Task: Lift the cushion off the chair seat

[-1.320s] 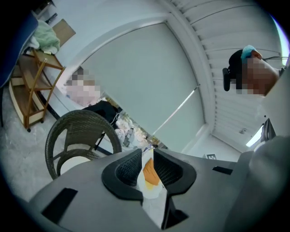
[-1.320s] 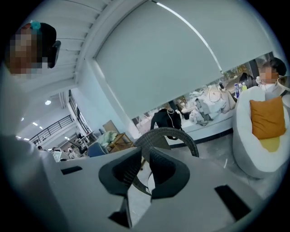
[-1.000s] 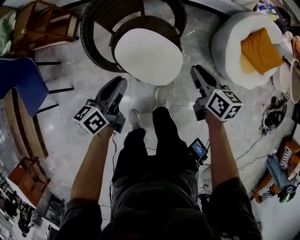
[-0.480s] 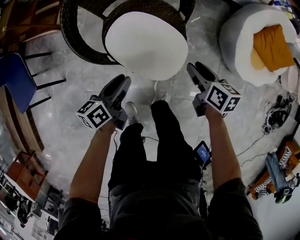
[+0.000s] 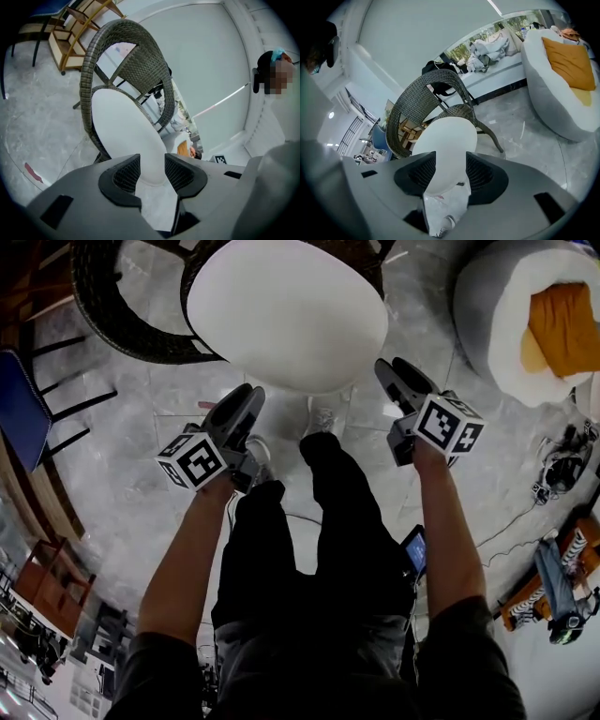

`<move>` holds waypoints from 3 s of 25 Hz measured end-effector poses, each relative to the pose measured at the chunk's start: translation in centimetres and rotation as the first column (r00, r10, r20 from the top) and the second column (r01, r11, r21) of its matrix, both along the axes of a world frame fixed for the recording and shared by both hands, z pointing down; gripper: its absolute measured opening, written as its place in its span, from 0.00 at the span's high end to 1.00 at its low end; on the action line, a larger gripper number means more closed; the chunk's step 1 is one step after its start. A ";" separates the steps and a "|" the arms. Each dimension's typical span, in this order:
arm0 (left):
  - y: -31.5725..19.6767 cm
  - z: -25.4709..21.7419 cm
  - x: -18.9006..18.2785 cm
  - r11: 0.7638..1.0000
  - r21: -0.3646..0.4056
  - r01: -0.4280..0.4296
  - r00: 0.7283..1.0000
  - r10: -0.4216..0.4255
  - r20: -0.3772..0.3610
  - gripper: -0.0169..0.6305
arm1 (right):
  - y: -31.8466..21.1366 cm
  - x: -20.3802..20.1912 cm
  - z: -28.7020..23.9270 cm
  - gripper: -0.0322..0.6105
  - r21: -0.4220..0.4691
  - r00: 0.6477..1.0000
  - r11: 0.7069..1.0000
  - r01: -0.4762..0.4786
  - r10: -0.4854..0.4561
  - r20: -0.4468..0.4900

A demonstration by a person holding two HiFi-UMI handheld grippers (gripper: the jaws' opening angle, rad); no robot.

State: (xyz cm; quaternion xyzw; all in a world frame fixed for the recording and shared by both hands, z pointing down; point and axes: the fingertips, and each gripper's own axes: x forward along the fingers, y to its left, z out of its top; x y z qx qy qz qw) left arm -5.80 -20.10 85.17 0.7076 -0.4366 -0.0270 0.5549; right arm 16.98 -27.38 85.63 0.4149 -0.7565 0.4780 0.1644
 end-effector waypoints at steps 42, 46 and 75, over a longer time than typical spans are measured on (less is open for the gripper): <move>0.5 8.8 2.0 0.993 -0.117 0.001 0.995 -0.013 -0.098 0.92 | 0.0 -2.0 6.3 0.89 -0.016 0.996 0.999 -0.030 0.031 0.089; -0.3 6.9 1.3 0.996 -0.084 0.013 0.996 -0.020 -0.082 0.95 | -0.4 -2.7 4.2 0.90 0.033 0.997 0.999 -0.027 0.025 0.066; -3.5 -30.1 -1.5 0.925 0.374 -0.069 0.998 0.060 0.034 0.95 | -0.6 -4.9 -32.6 0.91 0.423 0.992 0.904 -0.061 0.006 0.128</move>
